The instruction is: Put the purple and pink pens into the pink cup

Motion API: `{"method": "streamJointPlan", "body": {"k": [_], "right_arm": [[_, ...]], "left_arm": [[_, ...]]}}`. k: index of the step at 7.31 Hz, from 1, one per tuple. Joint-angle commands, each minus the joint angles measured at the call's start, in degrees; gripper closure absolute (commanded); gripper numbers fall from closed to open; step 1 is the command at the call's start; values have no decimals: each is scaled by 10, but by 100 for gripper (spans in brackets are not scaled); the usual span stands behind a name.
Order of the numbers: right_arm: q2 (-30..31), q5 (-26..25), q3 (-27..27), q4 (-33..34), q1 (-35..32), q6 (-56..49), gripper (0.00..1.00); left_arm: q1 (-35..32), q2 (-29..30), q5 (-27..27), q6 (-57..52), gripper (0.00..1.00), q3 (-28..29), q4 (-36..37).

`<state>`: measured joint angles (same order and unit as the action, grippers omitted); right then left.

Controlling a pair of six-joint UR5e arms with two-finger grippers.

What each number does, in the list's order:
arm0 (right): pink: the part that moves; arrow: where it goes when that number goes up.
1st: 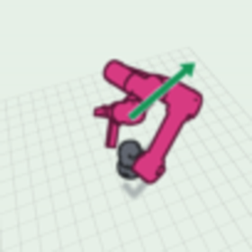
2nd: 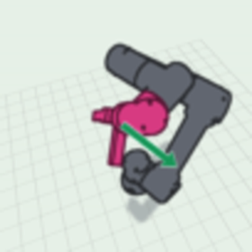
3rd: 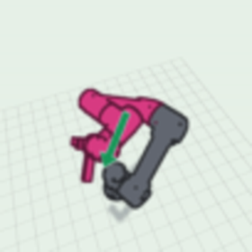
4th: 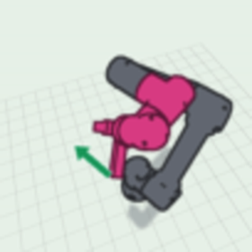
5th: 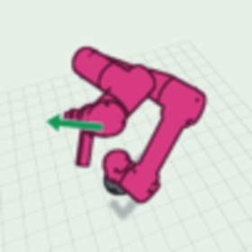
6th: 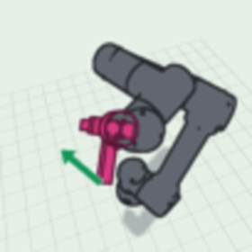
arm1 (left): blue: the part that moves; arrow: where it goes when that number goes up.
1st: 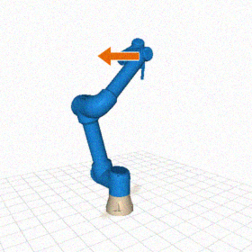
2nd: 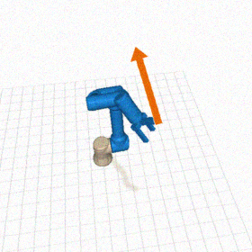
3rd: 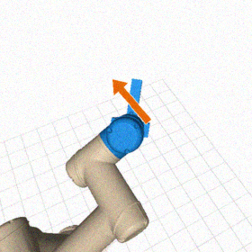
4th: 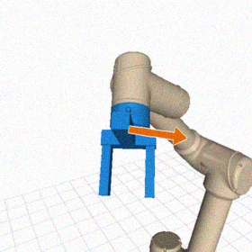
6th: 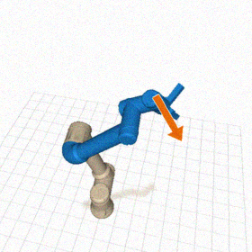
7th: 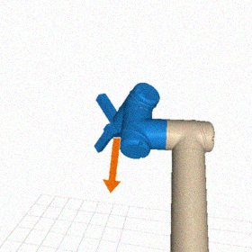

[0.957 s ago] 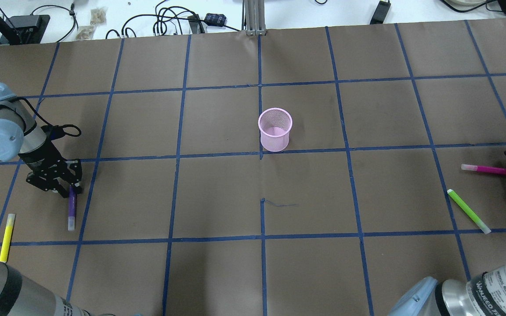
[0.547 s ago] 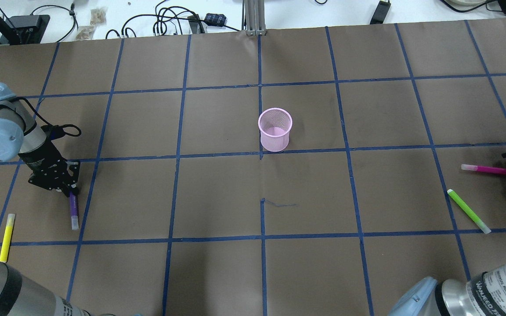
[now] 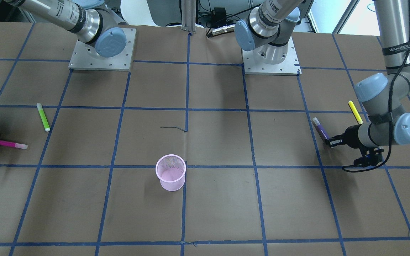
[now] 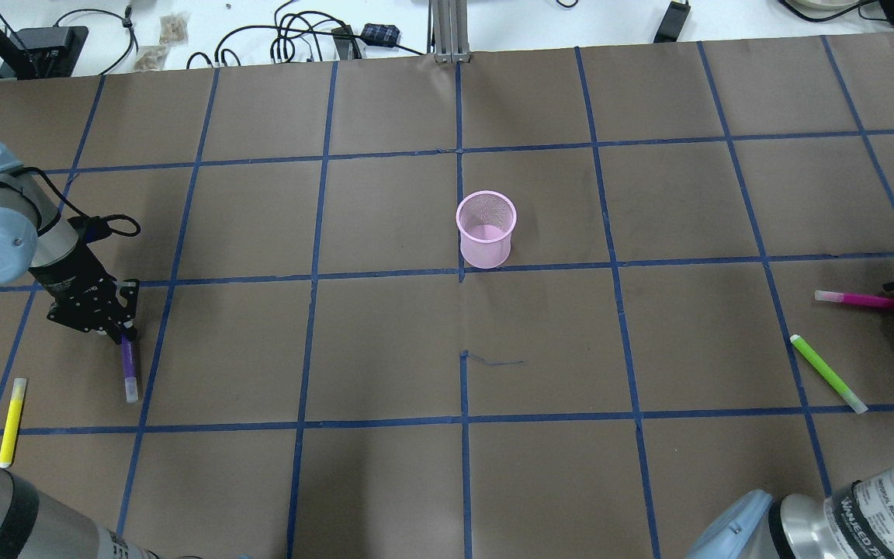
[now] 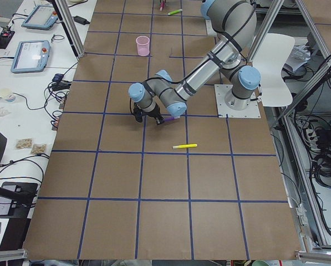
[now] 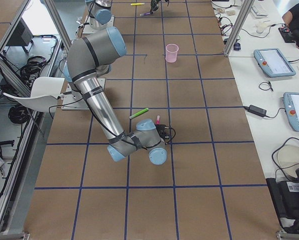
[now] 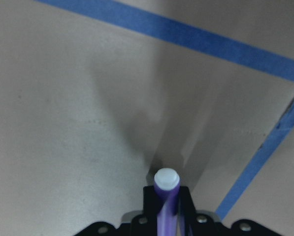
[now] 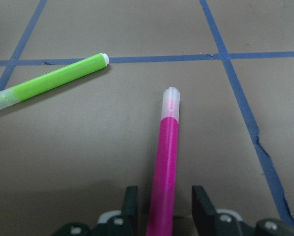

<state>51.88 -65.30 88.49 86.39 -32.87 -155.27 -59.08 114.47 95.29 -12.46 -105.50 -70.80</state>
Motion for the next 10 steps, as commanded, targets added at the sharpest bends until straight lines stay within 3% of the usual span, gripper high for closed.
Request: {"method": "streamJointPlan", "body": {"k": [1, 4, 6, 8, 10], "right_arm": [[-1, 0, 0, -1, 0, -4, 63], [-4, 0, -1, -4, 0, -4, 69], [0, 1, -1, -6, 0, -4, 100], [16, 4, -4, -26, 0, 1, 100], [105, 20, -4, -74, -20, 46, 100]], "left_arm": [[-1, -1, -20, 0, 100, 9, -1], [-1, -7, -18, -1, 100, 15, -5], [-2, -17, -19, -1, 100, 20, -8], [-3, -21, -20, 0, 100, 27, -9], [-2, -23, -20, 0, 100, 28, -10]]}}
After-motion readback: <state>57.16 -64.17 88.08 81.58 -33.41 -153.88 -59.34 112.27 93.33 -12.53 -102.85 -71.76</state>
